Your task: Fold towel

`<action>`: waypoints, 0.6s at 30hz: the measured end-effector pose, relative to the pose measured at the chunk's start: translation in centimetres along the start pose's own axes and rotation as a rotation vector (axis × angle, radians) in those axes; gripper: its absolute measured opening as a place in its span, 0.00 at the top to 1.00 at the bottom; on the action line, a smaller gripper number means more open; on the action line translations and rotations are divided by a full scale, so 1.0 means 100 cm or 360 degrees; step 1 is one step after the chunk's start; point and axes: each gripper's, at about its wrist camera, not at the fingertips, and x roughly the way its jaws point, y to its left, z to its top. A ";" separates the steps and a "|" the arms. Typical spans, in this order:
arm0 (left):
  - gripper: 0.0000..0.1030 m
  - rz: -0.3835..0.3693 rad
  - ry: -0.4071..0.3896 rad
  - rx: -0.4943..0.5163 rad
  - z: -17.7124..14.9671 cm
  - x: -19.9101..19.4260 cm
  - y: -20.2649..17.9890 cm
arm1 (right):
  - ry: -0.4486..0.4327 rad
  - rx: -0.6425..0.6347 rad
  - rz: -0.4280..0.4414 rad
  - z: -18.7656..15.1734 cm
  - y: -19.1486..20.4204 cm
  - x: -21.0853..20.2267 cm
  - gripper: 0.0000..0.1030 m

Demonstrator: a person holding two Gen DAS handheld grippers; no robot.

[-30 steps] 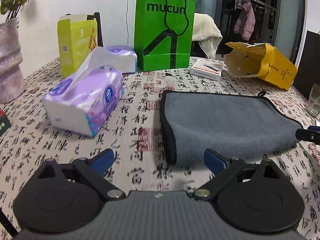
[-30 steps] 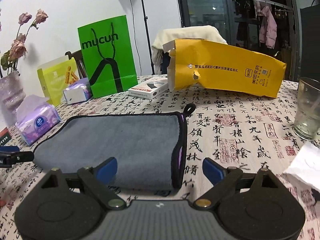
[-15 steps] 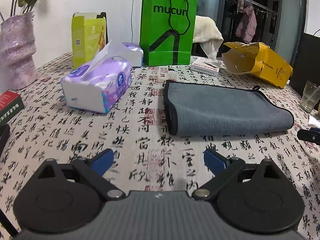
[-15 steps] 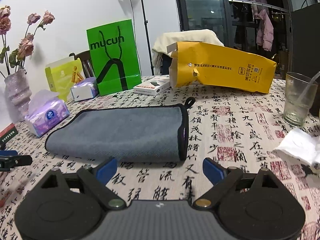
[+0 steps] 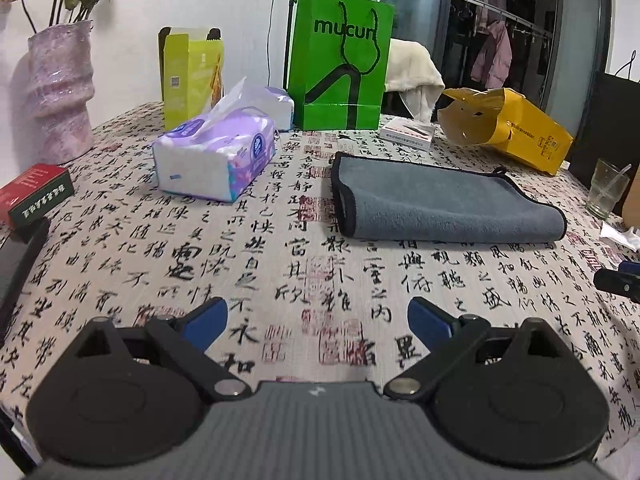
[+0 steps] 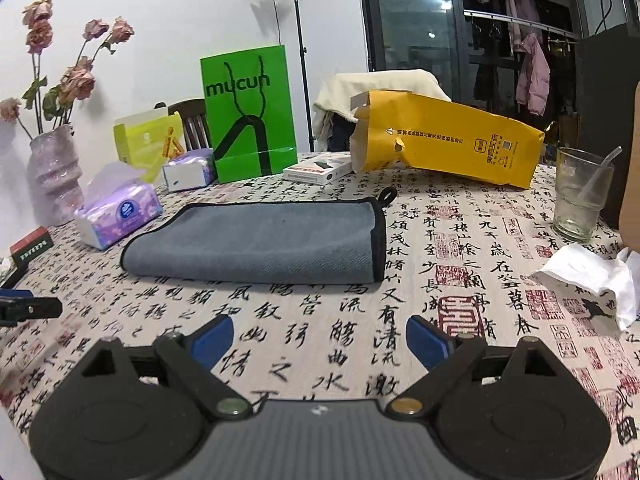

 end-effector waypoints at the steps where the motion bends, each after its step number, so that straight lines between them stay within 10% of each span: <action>1: 0.04 0.0001 0.0002 0.0003 -0.003 -0.002 0.000 | -0.0003 0.0000 0.0001 -0.002 0.001 -0.003 0.09; 18: 0.03 -0.0024 -0.0112 0.0045 -0.037 -0.059 0.006 | -0.0055 0.0019 0.0057 -0.033 0.019 -0.066 0.05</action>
